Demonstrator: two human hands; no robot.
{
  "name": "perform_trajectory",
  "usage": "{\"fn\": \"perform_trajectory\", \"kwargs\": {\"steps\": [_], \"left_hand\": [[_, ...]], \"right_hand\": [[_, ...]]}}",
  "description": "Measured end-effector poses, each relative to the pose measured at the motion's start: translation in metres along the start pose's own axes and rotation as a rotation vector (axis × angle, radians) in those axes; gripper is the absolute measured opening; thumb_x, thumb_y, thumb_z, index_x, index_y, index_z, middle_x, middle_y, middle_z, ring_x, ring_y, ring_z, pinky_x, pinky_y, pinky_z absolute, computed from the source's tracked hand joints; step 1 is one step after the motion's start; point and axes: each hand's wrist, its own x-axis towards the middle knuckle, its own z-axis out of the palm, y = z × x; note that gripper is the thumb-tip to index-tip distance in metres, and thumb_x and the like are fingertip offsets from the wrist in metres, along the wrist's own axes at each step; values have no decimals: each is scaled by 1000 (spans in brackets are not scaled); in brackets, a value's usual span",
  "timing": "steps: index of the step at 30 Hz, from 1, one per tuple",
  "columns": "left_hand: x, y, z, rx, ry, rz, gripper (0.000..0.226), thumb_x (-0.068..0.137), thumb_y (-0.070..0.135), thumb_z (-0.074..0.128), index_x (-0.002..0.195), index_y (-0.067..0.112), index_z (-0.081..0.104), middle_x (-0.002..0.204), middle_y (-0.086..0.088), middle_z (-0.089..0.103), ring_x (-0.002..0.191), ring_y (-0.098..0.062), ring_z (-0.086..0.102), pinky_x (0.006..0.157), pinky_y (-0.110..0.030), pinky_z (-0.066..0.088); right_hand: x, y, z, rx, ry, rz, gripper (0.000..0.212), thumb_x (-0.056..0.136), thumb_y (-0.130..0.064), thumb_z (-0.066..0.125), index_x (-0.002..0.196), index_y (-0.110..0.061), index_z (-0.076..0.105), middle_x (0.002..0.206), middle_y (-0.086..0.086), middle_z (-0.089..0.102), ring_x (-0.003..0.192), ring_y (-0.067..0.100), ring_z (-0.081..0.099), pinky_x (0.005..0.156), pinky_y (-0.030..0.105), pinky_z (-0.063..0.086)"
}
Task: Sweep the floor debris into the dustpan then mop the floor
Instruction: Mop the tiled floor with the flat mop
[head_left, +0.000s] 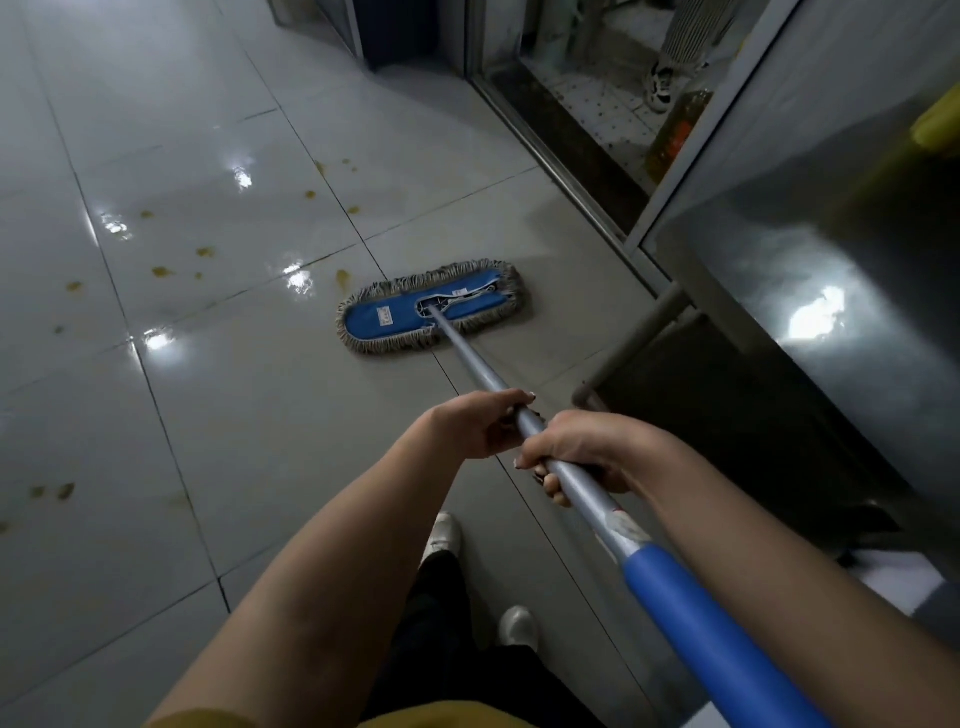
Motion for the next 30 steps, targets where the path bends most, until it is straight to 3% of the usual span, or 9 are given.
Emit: {"fn": "perform_trajectory", "kwargs": {"steps": [3,15,20,24,30], "left_hand": [[-7,-31,14,45,-10,-21,26,92,23,57,75,5,52,45,-6,61,39,-12,61,39,-18,49],[-25,-111,49,116,-33,9,30,95,24,50,72,6,47,42,-4,55,36,-12,57,37,-17,46],[-20,-109,37,54,35,88,30,94,26,51,70,9,47,41,0,50,35,-7,51,40,-15,47],[-16,-100,40,-5,60,128,29,95,23,51,73,6,46,37,-1,51,33,-8,53,40,-16,49],[-4,-73,38,2,114,184,28,95,24,54,80,2,46,39,-4,55,35,-11,57,39,-20,51]], "right_hand": [[-19,31,-1,-50,-7,-6,17,91,-3,54,74,-5,50,37,-1,51,30,6,50,36,16,44],[-51,112,-1,-77,-41,-24,12,91,-6,56,79,-4,53,44,1,51,32,7,51,37,16,46],[-33,106,9,-1,8,-69,16,93,-13,58,79,-6,52,52,4,49,28,7,49,34,15,43],[-24,94,3,-16,24,-29,25,95,-19,56,74,-7,48,33,-2,47,25,6,46,32,12,40],[-9,72,-8,-2,19,12,31,96,-24,52,73,-5,47,31,-2,45,24,6,44,30,11,37]]}}
